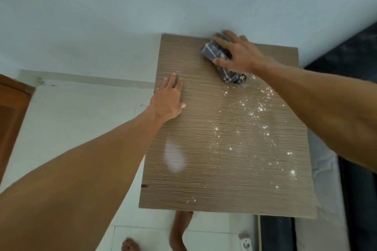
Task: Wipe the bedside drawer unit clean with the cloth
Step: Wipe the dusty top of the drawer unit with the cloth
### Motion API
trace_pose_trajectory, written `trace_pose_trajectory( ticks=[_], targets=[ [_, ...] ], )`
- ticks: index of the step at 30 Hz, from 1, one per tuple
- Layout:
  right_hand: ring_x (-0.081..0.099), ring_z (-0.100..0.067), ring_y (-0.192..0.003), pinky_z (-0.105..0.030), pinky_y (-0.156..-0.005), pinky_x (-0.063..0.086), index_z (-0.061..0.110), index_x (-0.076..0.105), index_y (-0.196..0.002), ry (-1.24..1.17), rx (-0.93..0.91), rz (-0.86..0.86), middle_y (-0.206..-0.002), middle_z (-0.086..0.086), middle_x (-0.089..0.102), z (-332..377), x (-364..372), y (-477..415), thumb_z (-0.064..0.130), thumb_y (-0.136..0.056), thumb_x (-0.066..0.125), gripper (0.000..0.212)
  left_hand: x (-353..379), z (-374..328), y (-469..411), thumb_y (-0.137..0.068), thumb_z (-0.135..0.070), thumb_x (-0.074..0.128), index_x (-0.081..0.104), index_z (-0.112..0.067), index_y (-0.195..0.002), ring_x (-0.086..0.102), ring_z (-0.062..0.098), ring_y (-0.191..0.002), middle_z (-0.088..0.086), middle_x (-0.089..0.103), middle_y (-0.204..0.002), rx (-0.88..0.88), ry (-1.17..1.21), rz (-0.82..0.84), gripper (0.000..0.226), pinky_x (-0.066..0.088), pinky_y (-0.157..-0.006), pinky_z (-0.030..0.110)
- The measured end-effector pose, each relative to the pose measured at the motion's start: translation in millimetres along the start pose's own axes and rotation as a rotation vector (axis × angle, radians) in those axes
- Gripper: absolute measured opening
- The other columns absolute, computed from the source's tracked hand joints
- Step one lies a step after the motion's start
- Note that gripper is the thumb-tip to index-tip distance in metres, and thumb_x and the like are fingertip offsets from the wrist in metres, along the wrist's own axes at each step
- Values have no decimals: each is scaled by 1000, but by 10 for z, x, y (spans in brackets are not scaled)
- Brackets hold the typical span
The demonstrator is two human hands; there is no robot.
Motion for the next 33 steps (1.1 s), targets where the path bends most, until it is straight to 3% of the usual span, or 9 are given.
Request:
trace_pose_trajectory(
  ticks=[2, 4, 7, 12, 16, 20, 25, 30, 33],
  targets=[
    [20, -39, -144, -64, -112, 24, 39, 11, -155, 90, 54, 86, -166, 2, 6, -124, 194, -40, 76, -90, 21, 76, 1, 7, -6, -93, -32, 59, 5, -15, -154, 0, 30, -150, 4, -6, -163, -1, 4, -6, 83, 20, -117, 51],
    [8, -35, -150, -68, -114, 15, 44, 1, -154, 51, 138, 86, -167, 3, -3, -138, 406, -47, 78, -89, 9, 74, 10, 16, -12, -92, -32, 59, 6, -15, -154, 1, 30, -150, 4, -5, -163, -1, 10, -8, 84, 20, -117, 51],
    [-1, -35, -151, -68, -114, 8, 46, -3, -154, -16, 250, -13, -167, 1, -7, -21, 548, -83, 70, -93, 5, 66, 17, 23, -24, -92, -32, 59, 6, -15, -155, 1, 29, -150, 4, -5, -163, 4, 10, -14, 84, 19, -118, 51],
    [-11, -36, -150, -60, -118, -5, 35, -8, -156, 64, 206, -62, -165, -10, -11, 442, 583, -192, 60, -100, 5, 63, -8, 51, 14, -90, -32, 63, 5, -8, -153, 8, 28, -150, 9, 1, -163, -23, 96, -74, 89, 21, -119, 46],
    [-8, -35, -151, -57, -120, -2, 34, -6, -156, 100, 62, -47, -165, -12, -9, 853, 682, -138, 60, -100, 6, 63, 15, 116, 180, -93, -30, 57, 13, -6, -151, 28, 30, -142, 12, 18, -158, -26, 180, -220, 77, 36, -108, 43],
    [-3, -38, -151, -61, -119, 1, 34, -5, -157, 121, -30, -34, -165, -15, -5, 1183, 802, 90, 78, -88, 7, 82, -16, 275, 382, -92, -13, 45, 31, -6, -140, 51, 32, -118, 11, 36, -144, -60, 267, -369, 51, 47, -86, 43],
    [1, -42, -150, -65, -117, 5, 33, -3, -157, 182, -146, -13, -164, -20, -3, 1542, 940, 523, 89, -76, 8, 100, -15, 458, 558, -94, -20, 48, 38, -8, -136, 52, 33, -120, 11, 38, -146, -139, 294, -375, 45, 46, -92, 45],
    [6, -41, -150, -63, -118, 8, 37, 5, -156, 174, -204, -14, -165, -18, 3, 1898, 1134, 1083, 81, -84, 4, 85, -5, 382, 749, -93, -7, 41, 37, -10, -141, 48, 30, -127, 10, 37, -149, -77, 262, -317, 48, 42, -100, 43],
    [9, -39, -150, -61, -117, 9, 36, 16, -155, 159, -212, -14, -165, -17, 7, 2096, 1269, 1411, 72, -91, 5, 75, 45, 281, 854, -91, -5, 42, 42, -8, -135, 50, 31, -123, 12, 39, -146, -43, 214, -263, 44, 45, -97, 42]
  ],
)
Point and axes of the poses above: each hand's wrist, its own y-axis away from the middle knuckle, its own x-axis out of the palm, z = x × y, the point moved 8 cm from there along -y, towards the middle knuckle
